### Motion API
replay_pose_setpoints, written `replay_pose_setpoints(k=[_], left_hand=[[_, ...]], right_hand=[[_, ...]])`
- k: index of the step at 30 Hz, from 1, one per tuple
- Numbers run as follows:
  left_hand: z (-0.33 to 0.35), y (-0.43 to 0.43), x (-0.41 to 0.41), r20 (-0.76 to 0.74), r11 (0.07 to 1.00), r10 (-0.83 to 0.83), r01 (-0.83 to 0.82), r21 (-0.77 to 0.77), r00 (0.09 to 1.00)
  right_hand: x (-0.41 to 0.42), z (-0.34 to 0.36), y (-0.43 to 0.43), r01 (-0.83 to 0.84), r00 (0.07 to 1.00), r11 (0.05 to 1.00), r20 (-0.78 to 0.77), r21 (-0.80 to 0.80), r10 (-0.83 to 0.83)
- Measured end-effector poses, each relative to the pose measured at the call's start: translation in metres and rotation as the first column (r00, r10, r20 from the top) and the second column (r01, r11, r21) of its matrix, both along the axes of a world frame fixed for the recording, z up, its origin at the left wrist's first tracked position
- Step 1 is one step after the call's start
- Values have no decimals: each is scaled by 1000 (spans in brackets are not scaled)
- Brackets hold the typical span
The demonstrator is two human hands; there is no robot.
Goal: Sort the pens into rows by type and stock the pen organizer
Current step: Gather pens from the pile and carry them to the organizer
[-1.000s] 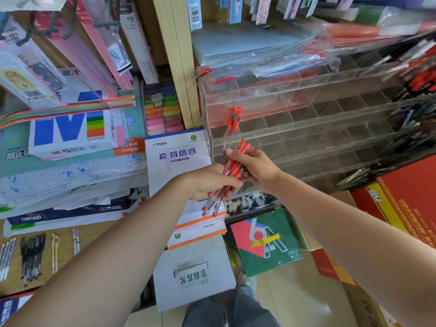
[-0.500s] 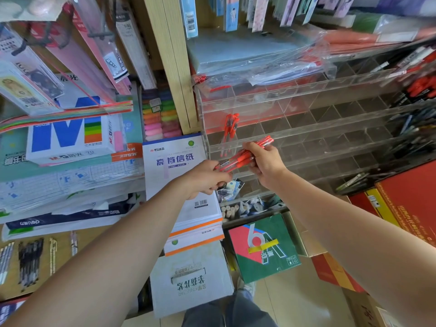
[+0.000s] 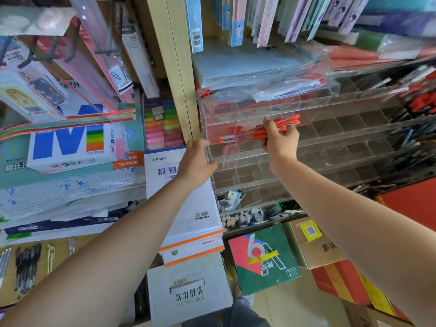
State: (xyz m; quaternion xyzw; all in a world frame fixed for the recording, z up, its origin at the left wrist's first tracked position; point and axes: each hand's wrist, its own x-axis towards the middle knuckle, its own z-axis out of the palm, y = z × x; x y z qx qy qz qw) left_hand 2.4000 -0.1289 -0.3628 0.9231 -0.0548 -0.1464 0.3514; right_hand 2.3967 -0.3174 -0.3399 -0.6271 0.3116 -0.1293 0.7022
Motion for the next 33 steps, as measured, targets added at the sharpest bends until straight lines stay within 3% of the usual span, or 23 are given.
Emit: replay_pose_setpoints(k=[7, 14, 33], left_hand=[[-5, 1, -4, 18, 992, -116, 115, 42, 993], [-8, -1, -6, 9, 977, -194, 193, 87, 981], [-10, -5, -9, -88, 973, -183, 193, 126, 979]], right_hand=[[6, -23, 22, -113, 993, 949, -70, -293, 96], [11, -41, 36, -315, 949, 784, -191, -535, 251], [-2, -45, 25, -387, 918, 761, -139, -521, 372]])
